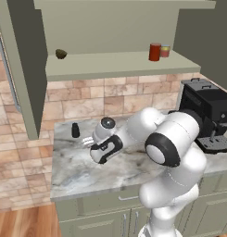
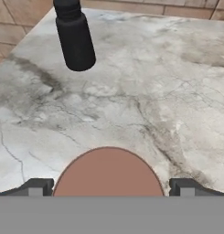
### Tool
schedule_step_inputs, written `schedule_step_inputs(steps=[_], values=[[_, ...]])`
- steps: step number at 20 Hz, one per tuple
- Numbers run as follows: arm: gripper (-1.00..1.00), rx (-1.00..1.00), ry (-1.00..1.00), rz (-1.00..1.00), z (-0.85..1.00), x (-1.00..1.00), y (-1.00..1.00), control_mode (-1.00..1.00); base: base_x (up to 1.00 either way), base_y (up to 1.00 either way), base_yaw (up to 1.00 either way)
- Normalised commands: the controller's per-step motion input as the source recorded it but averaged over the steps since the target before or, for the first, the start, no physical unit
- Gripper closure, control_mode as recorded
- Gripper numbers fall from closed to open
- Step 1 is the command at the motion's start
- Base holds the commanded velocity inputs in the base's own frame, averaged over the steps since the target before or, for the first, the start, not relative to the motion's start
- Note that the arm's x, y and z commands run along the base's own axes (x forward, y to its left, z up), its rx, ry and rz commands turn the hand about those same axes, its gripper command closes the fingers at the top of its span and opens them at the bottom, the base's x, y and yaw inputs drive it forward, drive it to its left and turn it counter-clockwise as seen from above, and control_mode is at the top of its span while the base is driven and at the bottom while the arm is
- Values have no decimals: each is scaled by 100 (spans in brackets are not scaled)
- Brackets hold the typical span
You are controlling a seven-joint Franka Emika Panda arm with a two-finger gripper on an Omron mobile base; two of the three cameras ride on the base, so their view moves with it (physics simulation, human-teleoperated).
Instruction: Pick the cans from the counter and place them in their designated side in the cabinet.
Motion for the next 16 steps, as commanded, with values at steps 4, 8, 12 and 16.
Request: schedule_step_inputs(steps=[4,8,12,16], values=[[100,-1,0,0,-19,20,8,-100,0,0,0],[100,-1,0,0,-18,14,11,-100,0,0,0],[100,0,0,0,-9,2,4,-100,0,0,0],[100,0,0,-1,-5,0,0,-100,0,0,0]])
